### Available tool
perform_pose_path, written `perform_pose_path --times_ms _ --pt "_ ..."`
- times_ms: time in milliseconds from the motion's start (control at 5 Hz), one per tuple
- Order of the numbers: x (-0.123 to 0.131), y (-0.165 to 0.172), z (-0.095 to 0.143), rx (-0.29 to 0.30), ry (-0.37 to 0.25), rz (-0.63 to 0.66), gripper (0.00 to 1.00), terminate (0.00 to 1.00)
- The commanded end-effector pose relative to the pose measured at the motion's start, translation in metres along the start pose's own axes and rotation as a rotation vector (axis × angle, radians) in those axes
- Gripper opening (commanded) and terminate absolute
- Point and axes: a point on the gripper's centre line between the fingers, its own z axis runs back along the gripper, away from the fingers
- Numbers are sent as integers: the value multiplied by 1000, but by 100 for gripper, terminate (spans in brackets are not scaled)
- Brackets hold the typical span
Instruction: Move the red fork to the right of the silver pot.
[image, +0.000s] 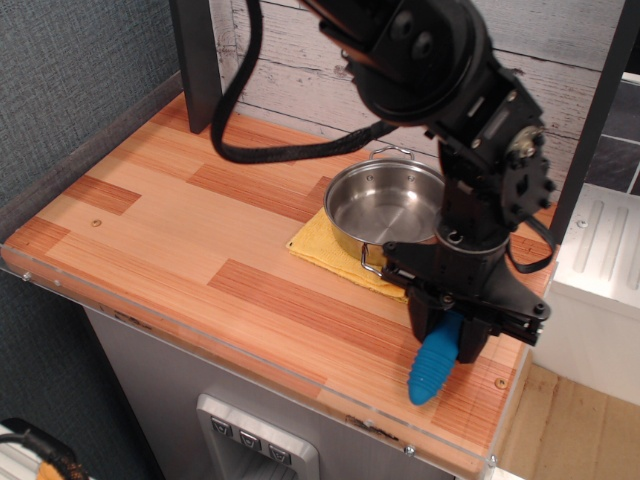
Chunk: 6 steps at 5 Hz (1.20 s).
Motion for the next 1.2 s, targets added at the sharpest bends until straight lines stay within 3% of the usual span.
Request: perform_pose_path --times_ms 0,400,800,1000 --pt "5 1 12 22 -3 13 100 0" --pt "4 7 28 13 -39 -47 100 0" --pt "9 40 81 68 -108 -54 100 0" --pt "18 63 100 102 -79 -33 100 0"
